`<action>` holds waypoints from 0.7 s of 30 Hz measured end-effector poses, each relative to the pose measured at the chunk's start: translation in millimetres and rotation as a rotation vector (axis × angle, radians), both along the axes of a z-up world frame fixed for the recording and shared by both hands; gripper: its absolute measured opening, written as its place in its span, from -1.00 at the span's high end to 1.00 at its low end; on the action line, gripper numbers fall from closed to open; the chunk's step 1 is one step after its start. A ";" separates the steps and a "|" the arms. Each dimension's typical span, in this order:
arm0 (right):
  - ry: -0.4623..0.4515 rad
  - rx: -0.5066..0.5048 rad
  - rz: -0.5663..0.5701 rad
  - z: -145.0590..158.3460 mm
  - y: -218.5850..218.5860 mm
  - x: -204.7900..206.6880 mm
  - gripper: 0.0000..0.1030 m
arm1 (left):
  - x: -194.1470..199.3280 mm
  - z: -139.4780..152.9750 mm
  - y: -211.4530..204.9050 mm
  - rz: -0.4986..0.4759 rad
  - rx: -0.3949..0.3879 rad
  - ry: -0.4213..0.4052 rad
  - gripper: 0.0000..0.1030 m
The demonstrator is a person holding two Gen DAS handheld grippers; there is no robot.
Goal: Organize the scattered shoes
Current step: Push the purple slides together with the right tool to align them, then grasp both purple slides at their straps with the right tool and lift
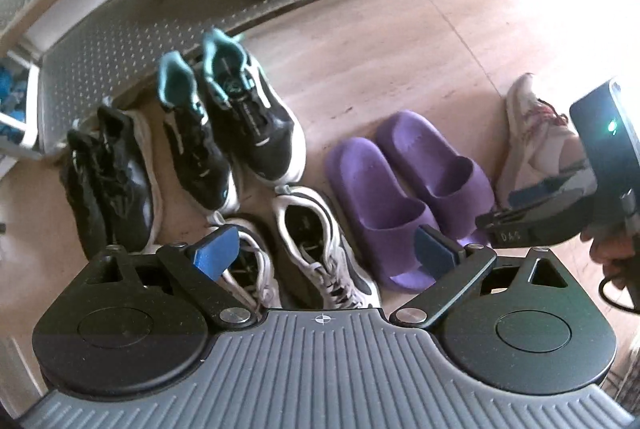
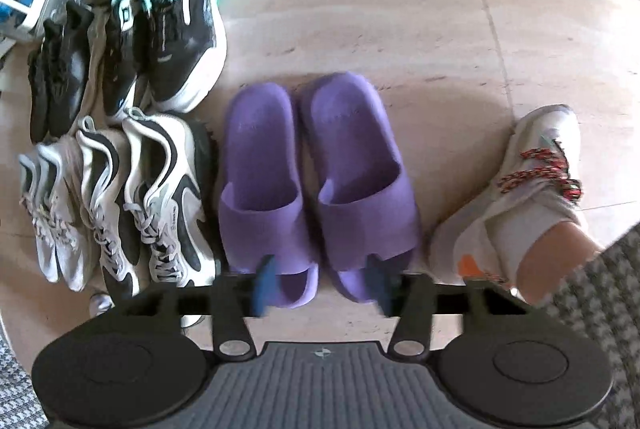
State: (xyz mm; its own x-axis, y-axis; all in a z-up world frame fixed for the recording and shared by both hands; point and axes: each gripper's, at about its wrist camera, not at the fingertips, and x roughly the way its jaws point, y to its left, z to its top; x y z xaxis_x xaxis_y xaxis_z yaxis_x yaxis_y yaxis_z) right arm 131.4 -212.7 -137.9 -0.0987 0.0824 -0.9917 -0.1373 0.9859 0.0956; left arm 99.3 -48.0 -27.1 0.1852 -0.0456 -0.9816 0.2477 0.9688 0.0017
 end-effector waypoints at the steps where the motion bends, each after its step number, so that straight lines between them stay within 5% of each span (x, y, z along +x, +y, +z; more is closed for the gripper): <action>1: 0.008 0.000 0.004 -2.6 1.5 0.1 0.24 | 0.8 -0.4 0.4 0.002 0.002 0.003 -0.89; 21: 0.100 -0.058 0.078 -68.8 33.6 46.7 0.33 | 19.3 -6.7 24.4 0.069 0.021 0.009 -0.89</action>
State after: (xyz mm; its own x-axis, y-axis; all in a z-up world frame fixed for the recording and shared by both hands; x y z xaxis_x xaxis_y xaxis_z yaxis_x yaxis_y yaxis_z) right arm 178.1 -179.1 -206.7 -0.2015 0.0139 -0.9794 -0.2062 0.9769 0.0563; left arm 118.6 -23.5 -33.8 0.1787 -0.0125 -0.9838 0.1803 0.9834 0.0202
